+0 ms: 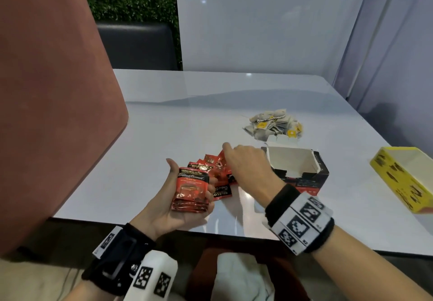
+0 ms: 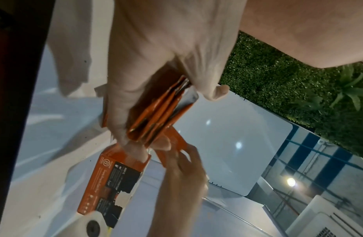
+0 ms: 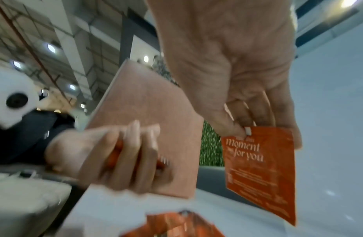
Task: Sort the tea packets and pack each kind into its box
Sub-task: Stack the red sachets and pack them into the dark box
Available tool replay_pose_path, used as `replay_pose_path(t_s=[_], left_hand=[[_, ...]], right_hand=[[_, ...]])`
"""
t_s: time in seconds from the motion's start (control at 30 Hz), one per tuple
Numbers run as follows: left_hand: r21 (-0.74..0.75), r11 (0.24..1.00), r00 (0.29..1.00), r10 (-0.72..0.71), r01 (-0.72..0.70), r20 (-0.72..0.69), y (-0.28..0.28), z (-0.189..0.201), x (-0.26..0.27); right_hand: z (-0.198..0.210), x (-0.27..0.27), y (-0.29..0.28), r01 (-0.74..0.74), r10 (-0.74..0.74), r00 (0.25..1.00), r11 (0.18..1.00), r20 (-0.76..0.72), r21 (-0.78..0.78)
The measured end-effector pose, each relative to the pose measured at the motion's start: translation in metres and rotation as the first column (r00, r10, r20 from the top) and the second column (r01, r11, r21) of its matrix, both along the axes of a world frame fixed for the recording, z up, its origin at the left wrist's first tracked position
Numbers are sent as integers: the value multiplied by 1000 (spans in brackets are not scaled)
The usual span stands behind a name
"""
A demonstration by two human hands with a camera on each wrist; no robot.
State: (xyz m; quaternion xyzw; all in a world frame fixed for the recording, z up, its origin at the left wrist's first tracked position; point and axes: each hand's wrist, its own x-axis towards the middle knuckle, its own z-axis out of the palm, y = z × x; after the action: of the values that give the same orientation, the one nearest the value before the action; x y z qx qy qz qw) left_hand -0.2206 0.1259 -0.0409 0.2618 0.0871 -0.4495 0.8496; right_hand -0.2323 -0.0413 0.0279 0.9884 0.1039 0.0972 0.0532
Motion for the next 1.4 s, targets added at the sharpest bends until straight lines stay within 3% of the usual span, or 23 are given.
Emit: replay_pose_path(t_s=[0.1,0.13,0.2,0.3,0.37,0.47,0.63,0.73,0.9,0.97,1.03,1.17,1.3,1.4], left_hand=[[-60,993,990,-110,105,-85,4,3,-4],[-78,988,985,-138,130,-101,4,3,-5],[-116,977,974,-195,181,-117,3,4,-8],[-148,952,957,-279,266,-77,-6,8,-14],[-120,947,954,-300,297,-16,-14,12,-17],[-33,970,969,-236,239,73,-25,23,-23],[8,998,979,-67,67,194,-36,36,-29],[47,999,976,8,-19,218,-41,33,-26],[227,964,954,65,-135,292,-53,38,-27],[289,946,935,38,-148,353,-60,40,-31],[335,924,910,32,-184,414,-66,38,-33],[366,904,864,8,-222,503,-68,34,-32],[378,912,820,-91,-160,565,-67,37,-32],[439,897,762,-243,-60,600,-66,44,-29]], right_hand=[[16,-8,-10,-108,65,946,987,318,120],[22,-10,-16,-204,118,944,943,308,264],[28,-11,-27,-316,230,949,741,217,593],[25,-10,-30,-254,342,936,481,88,839],[11,-7,-26,-199,366,930,402,42,894],[-7,-3,-26,-151,330,943,353,28,923],[-12,-9,-28,-214,332,940,400,76,891],[-9,-14,-37,-300,371,925,587,80,752],[8,-32,-40,-365,523,823,785,-221,500],[4,-30,-33,-394,498,818,850,-288,350],[-4,-24,-30,-386,463,846,874,-264,294],[-6,-23,-30,-338,430,868,878,-249,337],[-10,-29,-32,-313,388,907,881,-162,353],[0,-32,-45,-303,445,866,829,-226,470]])
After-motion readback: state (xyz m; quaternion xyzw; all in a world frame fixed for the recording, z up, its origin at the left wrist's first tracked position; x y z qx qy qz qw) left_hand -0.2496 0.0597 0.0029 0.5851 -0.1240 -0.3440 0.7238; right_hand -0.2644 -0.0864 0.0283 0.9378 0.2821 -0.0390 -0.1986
